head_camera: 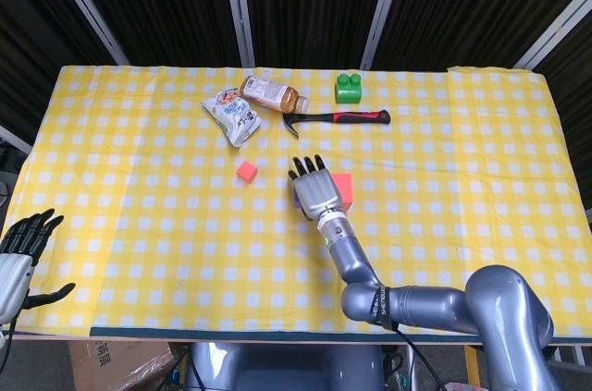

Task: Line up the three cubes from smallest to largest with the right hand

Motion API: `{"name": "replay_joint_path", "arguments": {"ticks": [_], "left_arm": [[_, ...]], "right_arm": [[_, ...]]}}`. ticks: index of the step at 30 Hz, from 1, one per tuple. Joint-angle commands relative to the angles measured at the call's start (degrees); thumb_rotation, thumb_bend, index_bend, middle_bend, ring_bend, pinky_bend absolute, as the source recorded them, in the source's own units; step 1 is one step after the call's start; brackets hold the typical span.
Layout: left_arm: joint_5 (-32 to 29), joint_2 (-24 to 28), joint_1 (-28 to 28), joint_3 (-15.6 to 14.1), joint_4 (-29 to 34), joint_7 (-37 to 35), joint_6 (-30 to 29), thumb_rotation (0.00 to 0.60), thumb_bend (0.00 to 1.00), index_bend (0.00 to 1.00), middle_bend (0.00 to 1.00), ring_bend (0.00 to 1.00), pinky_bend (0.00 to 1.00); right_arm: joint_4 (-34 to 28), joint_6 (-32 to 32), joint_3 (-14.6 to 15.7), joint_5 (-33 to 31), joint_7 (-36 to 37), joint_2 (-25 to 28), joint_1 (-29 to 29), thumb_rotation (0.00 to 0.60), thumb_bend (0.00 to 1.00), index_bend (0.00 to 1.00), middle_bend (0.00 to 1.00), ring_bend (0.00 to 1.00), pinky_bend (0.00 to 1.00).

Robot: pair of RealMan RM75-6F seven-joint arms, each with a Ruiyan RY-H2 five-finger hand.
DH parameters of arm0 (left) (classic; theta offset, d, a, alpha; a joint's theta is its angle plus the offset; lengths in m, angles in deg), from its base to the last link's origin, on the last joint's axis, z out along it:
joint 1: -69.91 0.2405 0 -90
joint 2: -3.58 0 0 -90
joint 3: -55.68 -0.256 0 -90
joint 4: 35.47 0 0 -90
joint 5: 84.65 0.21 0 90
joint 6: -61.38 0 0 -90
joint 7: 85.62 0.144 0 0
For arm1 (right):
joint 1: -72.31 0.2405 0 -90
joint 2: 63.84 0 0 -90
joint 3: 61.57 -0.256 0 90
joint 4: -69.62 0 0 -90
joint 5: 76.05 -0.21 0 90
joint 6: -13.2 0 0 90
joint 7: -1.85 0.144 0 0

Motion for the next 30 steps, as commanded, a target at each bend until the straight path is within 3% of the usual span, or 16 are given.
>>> {"name": "replay_joint_path", "arguments": {"ticks": [1, 9, 15, 30], "left_arm": [[0.00, 0.01, 0.04, 0.01, 0.01, -0.04, -0.08, 0.600, 0.04, 0.00, 0.00, 0.00, 0.04], [0.15, 0.14, 0.11, -0.03, 0.28, -0.21, -0.27, 0.600, 0.04, 0.00, 0.00, 0.00, 0.04], [-0.01, 0.30, 0.07, 0.05, 0.37, -0.56, -0.17, 0.600, 0.04, 0.00, 0.00, 0.00, 0.04], [-0.16, 1.06, -0.24, -0.05, 0.37, -3.23, 0.53, 0.600, 0.05, 0.00, 0.00, 0.00, 0.04]], "right_arm": [[-1.35, 0.98, -0.41, 0.35, -0.28, 0.35, 0.16, 0.600, 0.43, 0.18, 0.00, 0.00, 0.00], [-6.06, 3.99, -3.30, 1.33, -0.24, 1.59, 1.08, 0.600, 0.43, 0.18, 0.00, 0.00, 0.00], [-5.83, 3.48, -5.19, -0.82, -1.30, 0.94, 3.06, 0.600, 0.43, 0.18, 0.00, 0.00, 0.00], [11.49, -3.62, -8.64, -4.34, 1.10, -7.90, 8.73, 0.600, 0.39, 0.18, 0.00, 0.00, 0.00]]}}
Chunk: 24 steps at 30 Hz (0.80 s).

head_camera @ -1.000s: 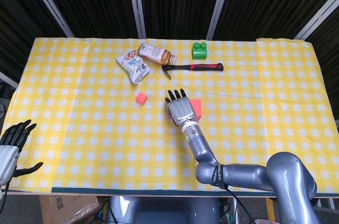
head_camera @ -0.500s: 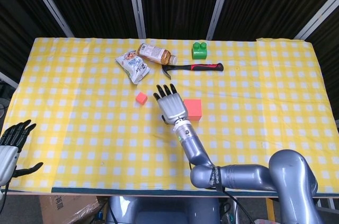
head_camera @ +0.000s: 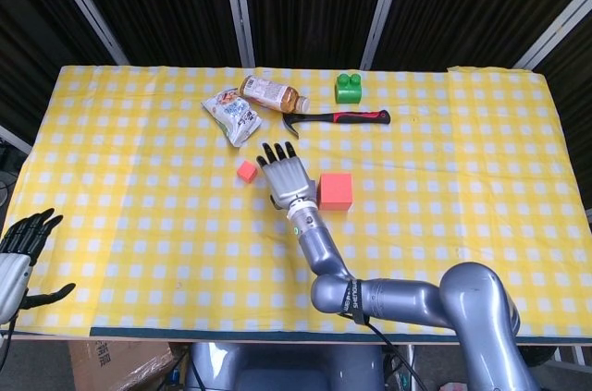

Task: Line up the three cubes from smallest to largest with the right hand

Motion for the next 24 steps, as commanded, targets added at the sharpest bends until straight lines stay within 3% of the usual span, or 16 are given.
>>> {"name": "replay_joint_path", "arguments": {"ticks": [1, 12, 24], "left_arm": [[-0.10, 0.13, -0.07, 0.02, -0.07, -0.45, 0.15, 0.600, 0.05, 0.00, 0.00, 0.00, 0.04], [0.19, 0.57, -0.39, -0.20, -0.17, -1.96, 0.68, 0.600, 0.05, 0.00, 0.00, 0.00, 0.04], [-0.17, 0.63, -0.46, -0.24, -0.14, -2.23, 1.04, 0.600, 0.05, 0.00, 0.00, 0.00, 0.04]], "right_arm": [[5.29, -2.07, -1.39, -1.17, 0.62, -2.99, 2.13, 0.600, 0.38, 0.19, 0.00, 0.00, 0.00], [15.54, -5.81, -4.62, -1.15, 4.00, -8.68, 5.18, 0.600, 0.36, 0.22, 0.00, 0.00, 0.00], [23.67, -11.58, -5.26, 1.18, 7.37, -12.48, 6.56, 0.600, 0.36, 0.22, 0.00, 0.00, 0.00]]}}
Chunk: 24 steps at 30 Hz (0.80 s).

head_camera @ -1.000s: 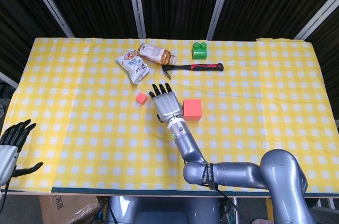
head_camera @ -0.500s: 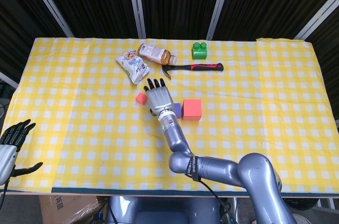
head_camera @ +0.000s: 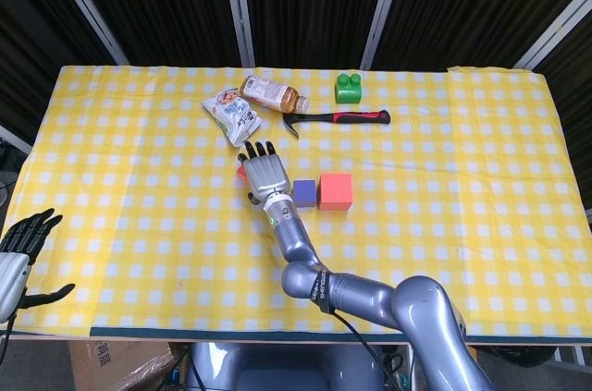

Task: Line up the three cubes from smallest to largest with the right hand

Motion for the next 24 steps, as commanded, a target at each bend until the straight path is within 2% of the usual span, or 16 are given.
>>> {"name": "replay_joint_path", "arguments": {"ticks": [1, 17, 24], "left_arm": [[-0.03, 0.03, -0.02, 0.00, 0.02, 0.03, 0.04, 0.600, 0.05, 0.00, 0.00, 0.00, 0.04], [-0.49, 0.10, -0.38, 0.03, 0.38, -0.05, 0.91, 0.600, 0.05, 0.00, 0.00, 0.00, 0.04], [-0.57, 0.08, -0.46, 0.04, 0.54, 0.09, 1.07, 0.600, 0.05, 0.00, 0.00, 0.00, 0.04]], "right_arm": [[1.88, -1.47, -0.17, 0.47, 0.69, -0.86, 0.41, 0.600, 0.36, 0.22, 0.00, 0.00, 0.00], [9.18, -6.48, -0.50, 2.66, 3.06, -3.45, 1.51, 0.600, 0.36, 0.22, 0.00, 0.00, 0.00], [11.47, -7.81, -1.09, 4.29, 5.23, -4.39, 1.85, 0.600, 0.36, 0.26, 0.00, 0.00, 0.00]]}}
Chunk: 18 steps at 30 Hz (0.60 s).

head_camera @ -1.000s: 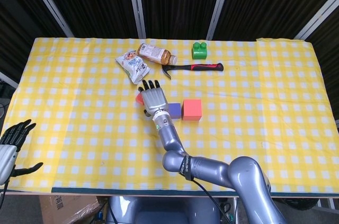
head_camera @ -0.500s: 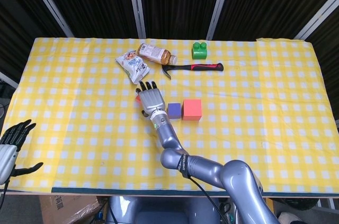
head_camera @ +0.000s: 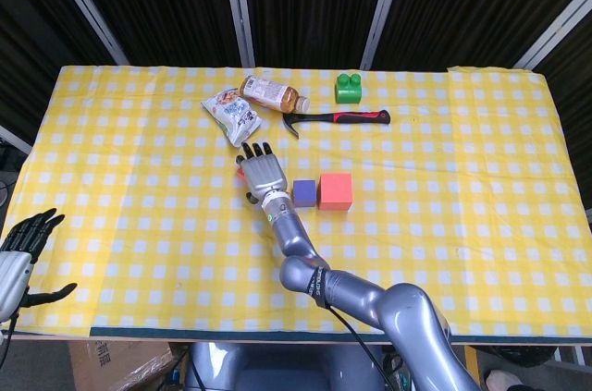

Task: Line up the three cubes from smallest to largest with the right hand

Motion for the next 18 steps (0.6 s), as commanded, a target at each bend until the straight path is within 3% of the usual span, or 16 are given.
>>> {"name": "replay_joint_path", "arguments": {"ticks": [1, 18], "left_arm": [[-0.03, -0.01, -0.05, 0.01, 0.03, 0.01, 0.08, 0.600, 0.05, 0.00, 0.00, 0.00, 0.04], [-0.20, 0.07, -0.22, -0.01, 0.20, 0.04, 0.44, 0.600, 0.05, 0.00, 0.00, 0.00, 0.04]], "right_arm": [[1.12, -0.66, -0.35, 0.84, 1.12, -0.50, 0.20, 0.600, 0.36, 0.26, 0.00, 0.00, 0.00], [5.60, -3.05, -0.90, 4.28, 4.30, -1.54, 0.42, 0.600, 0.36, 0.32, 0.00, 0.00, 0.00]]}}
